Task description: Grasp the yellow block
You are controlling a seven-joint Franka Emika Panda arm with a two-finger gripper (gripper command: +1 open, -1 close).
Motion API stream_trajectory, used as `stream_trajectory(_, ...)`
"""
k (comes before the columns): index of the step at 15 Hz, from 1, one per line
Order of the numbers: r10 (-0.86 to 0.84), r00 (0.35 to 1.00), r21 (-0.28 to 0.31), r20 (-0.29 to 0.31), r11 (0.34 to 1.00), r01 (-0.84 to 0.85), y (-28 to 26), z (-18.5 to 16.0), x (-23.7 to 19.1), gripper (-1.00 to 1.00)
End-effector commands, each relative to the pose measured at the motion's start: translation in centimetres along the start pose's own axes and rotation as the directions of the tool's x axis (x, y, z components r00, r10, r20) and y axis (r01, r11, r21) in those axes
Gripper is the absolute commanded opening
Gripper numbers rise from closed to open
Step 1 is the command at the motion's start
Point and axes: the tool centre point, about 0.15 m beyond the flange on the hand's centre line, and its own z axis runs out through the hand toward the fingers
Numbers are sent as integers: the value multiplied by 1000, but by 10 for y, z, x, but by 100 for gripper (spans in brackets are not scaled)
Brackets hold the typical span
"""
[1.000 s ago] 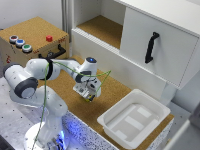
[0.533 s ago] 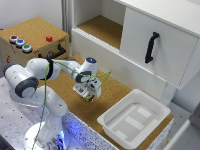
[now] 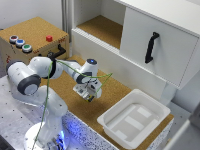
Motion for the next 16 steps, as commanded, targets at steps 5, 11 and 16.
stream_trajectory(5, -47, 993, -155, -109, 987, 30, -2, -69, -27, -100)
stream_trajectory(11, -104, 982, -65, -160, 993, 95, -5, -90, -21, -100)
stream_trajectory(16, 84, 995, -62, -61, 994, -87, 7, -83, 6, -100)
